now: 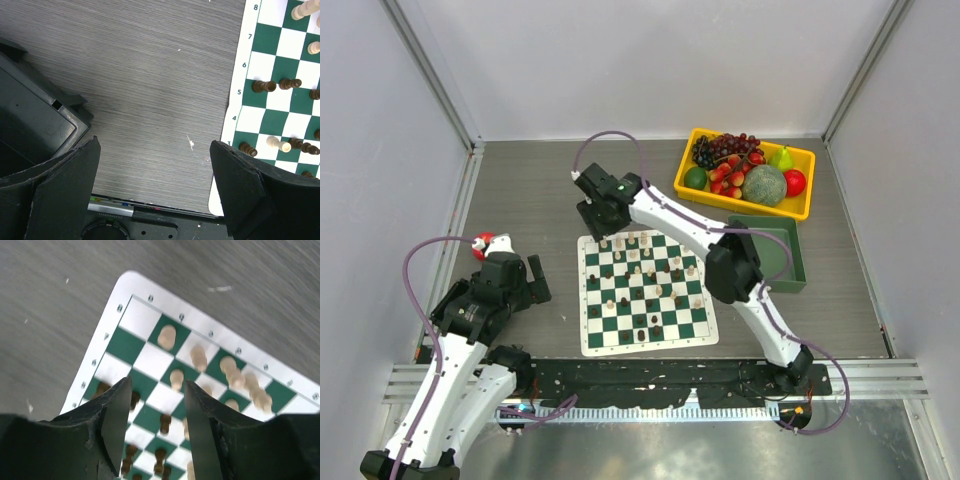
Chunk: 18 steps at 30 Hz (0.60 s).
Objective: Set up the chess pieces on the board
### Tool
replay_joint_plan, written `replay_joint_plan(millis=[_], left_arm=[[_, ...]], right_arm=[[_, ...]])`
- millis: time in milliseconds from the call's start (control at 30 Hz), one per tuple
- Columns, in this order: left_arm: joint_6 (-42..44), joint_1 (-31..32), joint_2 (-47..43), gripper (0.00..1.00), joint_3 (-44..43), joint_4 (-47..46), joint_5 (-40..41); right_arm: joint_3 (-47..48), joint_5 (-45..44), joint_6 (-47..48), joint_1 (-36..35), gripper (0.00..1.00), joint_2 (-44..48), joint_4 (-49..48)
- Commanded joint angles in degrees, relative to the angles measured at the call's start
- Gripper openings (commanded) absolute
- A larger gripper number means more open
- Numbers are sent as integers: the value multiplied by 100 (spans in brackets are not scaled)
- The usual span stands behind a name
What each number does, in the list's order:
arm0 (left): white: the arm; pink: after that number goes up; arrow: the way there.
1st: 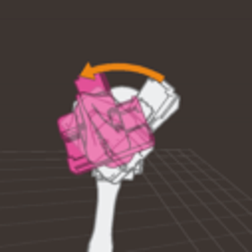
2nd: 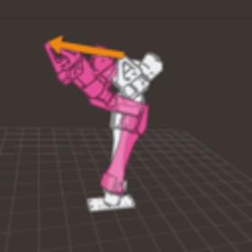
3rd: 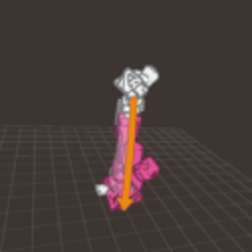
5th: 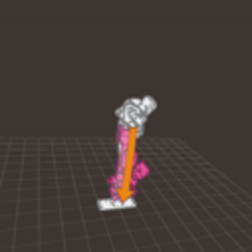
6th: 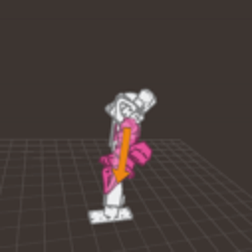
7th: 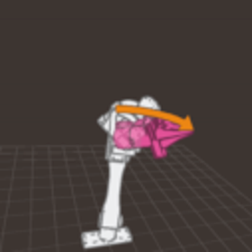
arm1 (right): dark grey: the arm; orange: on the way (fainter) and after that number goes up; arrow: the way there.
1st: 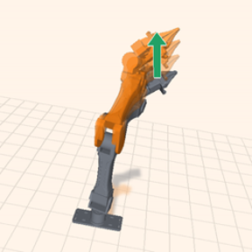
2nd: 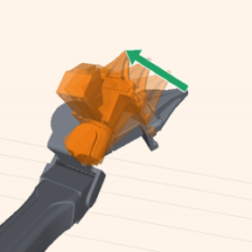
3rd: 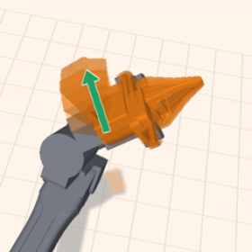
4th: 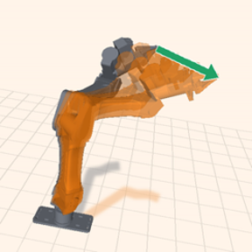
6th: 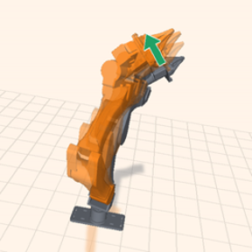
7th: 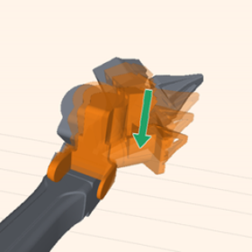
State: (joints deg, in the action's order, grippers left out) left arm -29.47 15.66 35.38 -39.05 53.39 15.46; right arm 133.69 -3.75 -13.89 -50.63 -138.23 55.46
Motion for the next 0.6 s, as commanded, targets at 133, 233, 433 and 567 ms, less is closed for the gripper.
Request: replay_joint_plan(millis=[133, 233, 433, 567], left_arm=[[47, -28, -31, 99, 2, -215, 106], [38, -28, -39, 99, 11, -215, 97], [47, -28, -48, 99, 11, -223, 80], [47, -28, -66, 99, 11, -215, 80]], right_arm=[[-2502, 58, -482, -631, 52, 2220, -826], [-3093, 190, -649, -799, 52, 2485, -958], [-3692, 586, -782, -1063, 49, 2486, -1187], [-3657, 639, -764, -1124, 47, 2301, -1204]])
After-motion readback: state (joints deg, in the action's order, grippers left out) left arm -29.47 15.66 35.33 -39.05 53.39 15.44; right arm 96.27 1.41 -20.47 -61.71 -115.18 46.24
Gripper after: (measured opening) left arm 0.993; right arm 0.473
